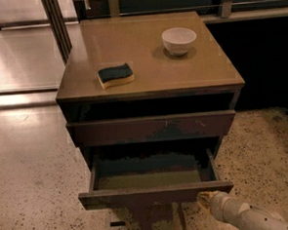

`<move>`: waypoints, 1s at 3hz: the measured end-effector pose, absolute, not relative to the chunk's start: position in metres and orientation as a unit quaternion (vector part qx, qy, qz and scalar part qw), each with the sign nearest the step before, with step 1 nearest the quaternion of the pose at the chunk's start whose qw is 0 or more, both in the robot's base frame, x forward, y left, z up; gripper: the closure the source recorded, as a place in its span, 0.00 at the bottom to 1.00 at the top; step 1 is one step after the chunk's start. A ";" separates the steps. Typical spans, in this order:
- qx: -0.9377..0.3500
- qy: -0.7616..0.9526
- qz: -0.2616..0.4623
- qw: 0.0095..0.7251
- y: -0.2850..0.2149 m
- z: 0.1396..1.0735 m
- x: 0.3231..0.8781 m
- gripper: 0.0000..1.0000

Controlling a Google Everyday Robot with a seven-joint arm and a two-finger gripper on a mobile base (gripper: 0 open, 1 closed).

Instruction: Close middle drawer

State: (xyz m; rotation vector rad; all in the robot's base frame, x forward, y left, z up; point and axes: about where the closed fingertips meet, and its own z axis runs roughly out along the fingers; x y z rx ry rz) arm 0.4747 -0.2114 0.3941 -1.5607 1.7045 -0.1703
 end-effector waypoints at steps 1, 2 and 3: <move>-0.611 0.670 -0.075 0.414 -0.209 0.388 0.488 1.00; -0.611 0.666 -0.080 0.421 -0.206 0.382 0.503 1.00; -0.614 0.658 -0.090 0.425 -0.204 0.380 0.527 1.00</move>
Offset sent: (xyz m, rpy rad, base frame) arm 0.0507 0.0074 -0.0203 0.0120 -0.0782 -0.0064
